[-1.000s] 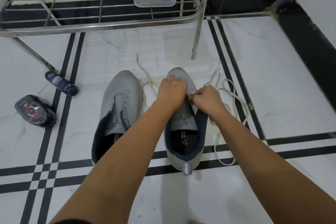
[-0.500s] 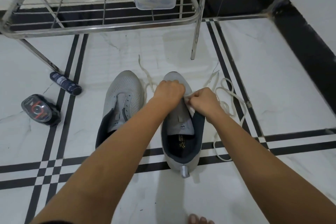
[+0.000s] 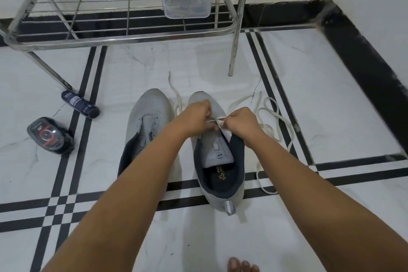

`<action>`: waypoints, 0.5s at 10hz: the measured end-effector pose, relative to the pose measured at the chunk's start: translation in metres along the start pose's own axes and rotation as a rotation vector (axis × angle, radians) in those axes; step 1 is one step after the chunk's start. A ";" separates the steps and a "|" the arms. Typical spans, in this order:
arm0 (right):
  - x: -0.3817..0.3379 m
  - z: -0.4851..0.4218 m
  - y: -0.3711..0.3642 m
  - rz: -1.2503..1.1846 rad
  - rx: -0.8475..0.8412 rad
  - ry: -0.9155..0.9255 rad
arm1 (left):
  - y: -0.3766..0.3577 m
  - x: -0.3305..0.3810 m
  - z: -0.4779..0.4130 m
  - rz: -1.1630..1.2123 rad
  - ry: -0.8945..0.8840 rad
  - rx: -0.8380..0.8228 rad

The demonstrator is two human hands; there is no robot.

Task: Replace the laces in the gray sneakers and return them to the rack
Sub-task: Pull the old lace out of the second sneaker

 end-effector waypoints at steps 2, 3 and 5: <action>0.003 -0.002 0.000 -0.056 0.002 -0.041 | 0.006 0.005 -0.002 -0.200 -0.101 0.161; 0.013 -0.002 0.004 -0.079 -0.007 -0.077 | 0.030 -0.045 0.018 0.951 0.530 0.588; 0.009 0.000 0.000 -0.130 0.010 -0.067 | 0.025 -0.006 0.008 0.373 0.180 0.251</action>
Point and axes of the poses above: each hand's wrist, its own z-axis away from the middle knuckle, its own y-axis out of the back of the hand, x = y × z, the point moved 8 cm from there along -z, towards the middle knuckle, and after that the axes turned 15 degrees about x, right-handed, at the moved point
